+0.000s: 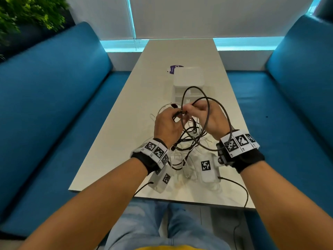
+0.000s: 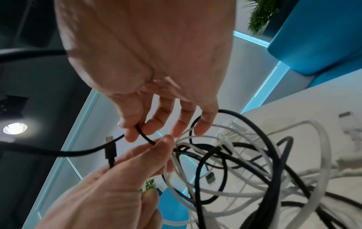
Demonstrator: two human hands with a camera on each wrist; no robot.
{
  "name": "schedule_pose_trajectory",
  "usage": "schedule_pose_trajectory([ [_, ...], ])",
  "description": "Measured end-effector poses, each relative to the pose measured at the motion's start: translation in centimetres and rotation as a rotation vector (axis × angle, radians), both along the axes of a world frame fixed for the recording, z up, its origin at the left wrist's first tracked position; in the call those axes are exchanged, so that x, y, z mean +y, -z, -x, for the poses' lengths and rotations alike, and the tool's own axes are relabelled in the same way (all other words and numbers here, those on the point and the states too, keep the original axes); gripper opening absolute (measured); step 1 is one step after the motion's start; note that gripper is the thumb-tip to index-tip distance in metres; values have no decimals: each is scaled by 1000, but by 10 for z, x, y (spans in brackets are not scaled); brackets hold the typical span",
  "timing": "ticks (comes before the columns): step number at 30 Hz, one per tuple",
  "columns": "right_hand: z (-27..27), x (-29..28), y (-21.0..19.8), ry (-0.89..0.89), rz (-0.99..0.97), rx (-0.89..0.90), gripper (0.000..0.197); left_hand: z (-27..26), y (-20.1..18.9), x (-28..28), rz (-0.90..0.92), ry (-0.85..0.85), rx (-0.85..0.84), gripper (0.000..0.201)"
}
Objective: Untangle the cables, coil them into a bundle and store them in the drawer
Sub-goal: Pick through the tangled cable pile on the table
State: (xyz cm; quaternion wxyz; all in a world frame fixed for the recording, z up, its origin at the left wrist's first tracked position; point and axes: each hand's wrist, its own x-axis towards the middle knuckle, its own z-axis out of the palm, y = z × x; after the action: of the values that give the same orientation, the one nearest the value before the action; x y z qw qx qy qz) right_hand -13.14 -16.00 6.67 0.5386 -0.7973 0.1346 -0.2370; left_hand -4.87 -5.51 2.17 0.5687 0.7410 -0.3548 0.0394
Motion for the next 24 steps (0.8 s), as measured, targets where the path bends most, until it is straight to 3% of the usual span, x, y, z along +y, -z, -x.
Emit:
schedule_pose_trajectory([
  [3,3,-2,7,50,-5,-51,8,-4,-2,-1,-44,-2,48,23],
  [6,7,-10,29,123,240,131,38,-9,-10,1,-20,13,296,12],
  [9,10,-16,53,232,318,210,31,-9,-18,6,52,96,456,7],
  [11,13,-19,60,311,270,189,23,-10,-18,11,-19,109,449,12],
  [17,16,-21,62,307,242,219,13,-23,-10,25,177,-2,482,12],
  [20,14,-22,62,306,260,227,11,-31,-12,32,181,-46,605,18],
  [24,9,-21,62,309,248,252,8,-40,-11,39,215,-82,614,16],
])
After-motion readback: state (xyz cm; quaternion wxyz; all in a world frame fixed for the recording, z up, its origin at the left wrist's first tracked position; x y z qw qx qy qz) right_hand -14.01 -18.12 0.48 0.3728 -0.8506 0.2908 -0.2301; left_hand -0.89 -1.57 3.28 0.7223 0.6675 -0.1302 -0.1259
